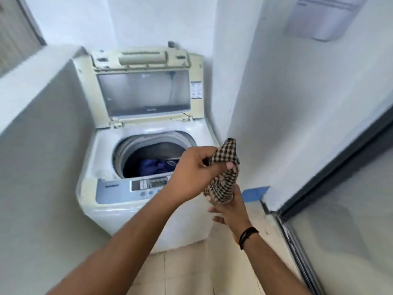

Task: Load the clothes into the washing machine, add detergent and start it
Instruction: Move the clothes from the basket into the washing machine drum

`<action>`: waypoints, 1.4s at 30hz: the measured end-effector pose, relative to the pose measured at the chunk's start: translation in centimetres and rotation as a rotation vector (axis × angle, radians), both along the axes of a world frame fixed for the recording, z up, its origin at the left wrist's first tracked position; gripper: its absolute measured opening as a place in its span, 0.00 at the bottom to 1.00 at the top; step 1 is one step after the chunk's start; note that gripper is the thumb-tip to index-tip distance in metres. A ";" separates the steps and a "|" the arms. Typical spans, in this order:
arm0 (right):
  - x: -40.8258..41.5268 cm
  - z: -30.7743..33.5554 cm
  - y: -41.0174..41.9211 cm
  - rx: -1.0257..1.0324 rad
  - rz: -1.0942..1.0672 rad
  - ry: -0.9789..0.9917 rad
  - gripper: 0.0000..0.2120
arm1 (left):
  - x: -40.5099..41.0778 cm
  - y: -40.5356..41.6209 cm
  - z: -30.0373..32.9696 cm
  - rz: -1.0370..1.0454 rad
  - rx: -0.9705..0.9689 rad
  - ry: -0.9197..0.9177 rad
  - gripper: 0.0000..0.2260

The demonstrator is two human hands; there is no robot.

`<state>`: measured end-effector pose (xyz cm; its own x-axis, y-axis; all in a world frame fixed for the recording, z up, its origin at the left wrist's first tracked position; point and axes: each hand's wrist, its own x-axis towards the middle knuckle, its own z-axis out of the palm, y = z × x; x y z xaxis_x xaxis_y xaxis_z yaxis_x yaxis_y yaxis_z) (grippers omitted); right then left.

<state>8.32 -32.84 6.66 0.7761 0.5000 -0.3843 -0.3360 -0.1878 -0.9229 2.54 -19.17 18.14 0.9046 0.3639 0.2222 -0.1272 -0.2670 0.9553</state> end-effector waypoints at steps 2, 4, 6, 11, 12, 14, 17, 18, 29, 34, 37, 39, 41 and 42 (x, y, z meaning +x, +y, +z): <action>1.7 0.9 2.9 0.036 0.004 -0.039 0.24 | 0.0 2.1 1.9 0.054 -0.040 -0.057 0.10; 3.8 1.9 5.9 0.060 0.007 -0.074 0.17 | 0.1 4.5 3.1 0.130 -0.098 -0.104 0.07; 5.9 2.5 8.5 0.087 0.020 -0.104 0.10 | 0.1 6.6 3.7 0.206 -0.158 -0.144 0.04; 11.2 2.0 14.4 0.078 0.123 -0.136 0.10 | 1.0 12.5 1.4 0.511 -0.324 -0.146 0.05; 12.3 1.4 15.5 0.063 0.165 -0.135 0.10 | 1.2 13.8 0.0 0.578 -0.366 -0.118 0.06; 14.1 -0.4 17.4 0.010 0.229 -0.139 0.07 | 1.7 15.9 -3.3 0.711 -0.458 -0.019 0.07; 15.9 -3.6 19.8 -0.120 0.273 -0.142 0.05 | 2.8 18.3 -8.8 0.869 -0.637 0.198 0.07; 16.2 -4.6 20.5 -0.166 0.289 -0.143 0.06 | 3.3 18.8 -10.4 0.906 -0.712 0.256 0.06; 18.3 -8.4 24.7 -0.229 0.351 0.067 0.13 | 7.0 22.1 -16.9 0.813 -0.869 0.455 0.34; 18.3 -6.4 24.8 -0.209 0.312 0.120 0.08 | 5.8 21.6 -16.8 0.874 -0.908 0.413 0.22; 17.7 -5.3 24.5 -0.185 0.299 0.123 0.05 | 5.6 20.9 -16.5 0.876 -0.908 0.381 0.14; 17.1 -4.5 23.8 -0.181 0.287 0.101 0.04 | 5.6 20.2 -16.0 0.856 -0.906 0.360 0.11; 16.5 -4.1 22.9 -0.171 0.269 0.067 0.05 | 5.7 19.3 -15.5 0.840 -0.894 0.336 0.08; 16.1 -3.9 22.3 -0.165 0.255 0.050 0.05 | 5.6 18.7 -15.0 0.827 -0.875 0.333 0.07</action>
<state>24.42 -10.52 2.75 0.6114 0.6041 -0.5112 -0.3034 -0.4177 -0.8564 8.10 -0.45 3.11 0.3001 0.7600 -0.5765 0.0573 0.5889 0.8062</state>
